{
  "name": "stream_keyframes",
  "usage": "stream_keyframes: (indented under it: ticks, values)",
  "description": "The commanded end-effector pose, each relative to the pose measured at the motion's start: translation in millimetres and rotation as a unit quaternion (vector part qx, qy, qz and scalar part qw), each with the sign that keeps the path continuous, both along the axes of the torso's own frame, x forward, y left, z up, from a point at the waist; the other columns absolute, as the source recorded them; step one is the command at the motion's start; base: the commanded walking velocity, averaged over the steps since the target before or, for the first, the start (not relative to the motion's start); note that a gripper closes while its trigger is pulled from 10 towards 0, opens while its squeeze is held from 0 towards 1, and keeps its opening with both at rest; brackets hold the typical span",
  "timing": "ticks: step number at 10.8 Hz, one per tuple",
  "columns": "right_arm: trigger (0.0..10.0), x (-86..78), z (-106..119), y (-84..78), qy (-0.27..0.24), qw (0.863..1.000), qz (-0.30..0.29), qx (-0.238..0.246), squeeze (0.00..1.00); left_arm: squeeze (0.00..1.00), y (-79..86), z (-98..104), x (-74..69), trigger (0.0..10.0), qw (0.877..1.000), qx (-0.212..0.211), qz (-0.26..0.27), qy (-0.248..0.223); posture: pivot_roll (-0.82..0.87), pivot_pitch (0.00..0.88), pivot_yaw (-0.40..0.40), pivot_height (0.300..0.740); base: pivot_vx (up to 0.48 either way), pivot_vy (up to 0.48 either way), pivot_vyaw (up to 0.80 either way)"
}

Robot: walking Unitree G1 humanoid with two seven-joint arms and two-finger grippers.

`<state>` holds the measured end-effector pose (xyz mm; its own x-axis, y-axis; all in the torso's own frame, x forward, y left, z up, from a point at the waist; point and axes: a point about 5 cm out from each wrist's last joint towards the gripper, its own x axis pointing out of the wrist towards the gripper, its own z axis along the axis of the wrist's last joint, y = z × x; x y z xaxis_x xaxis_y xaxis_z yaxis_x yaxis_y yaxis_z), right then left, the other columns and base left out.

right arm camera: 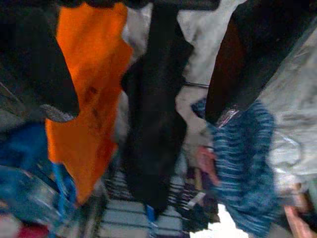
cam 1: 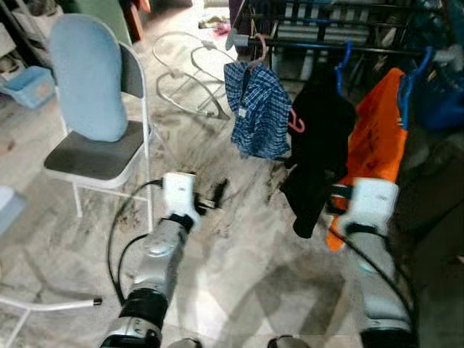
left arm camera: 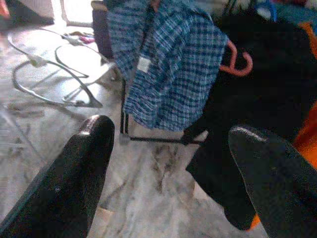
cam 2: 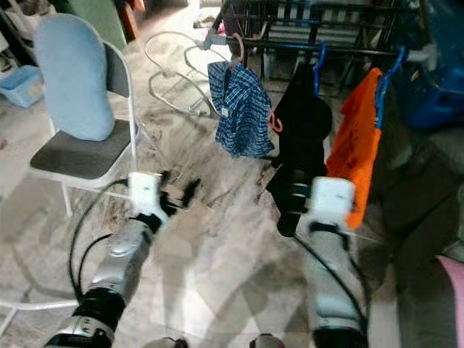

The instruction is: Hang hanger

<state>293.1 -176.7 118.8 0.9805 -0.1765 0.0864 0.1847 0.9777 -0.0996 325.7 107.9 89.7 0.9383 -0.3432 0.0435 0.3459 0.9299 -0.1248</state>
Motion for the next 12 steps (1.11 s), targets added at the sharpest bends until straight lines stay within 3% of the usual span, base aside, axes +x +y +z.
stream_keyframes:
  ticks: [1,11,12]
  values:
    - [10.0,-1.2,2.7,-0.4,-0.008,1.0,0.001,-0.004,0.0,0.0,2.3,-0.5,0.2,10.0,1.0,-0.003,0.002,-0.001,-0.18,0.157,0.052,0.74,0.3,0.0,0.0]
    - [10.0,-1.1,6.5,-8.8,-0.022,0.999,-0.015,-0.021,0.0,0.0,-6.7,-1.7,-1.8,10.0,1.0,-0.006,-0.024,-0.002,-0.18,0.165,0.065,0.74,0.416,0.0,0.0]
    - [10.0,-0.8,10.5,-11.2,-0.031,0.998,-0.022,-0.045,0.0,0.0,-7.8,-1.6,-1.9,10.0,1.0,-0.007,-0.027,-0.002,-0.18,0.169,0.067,0.74,0.435,0.0,0.0]
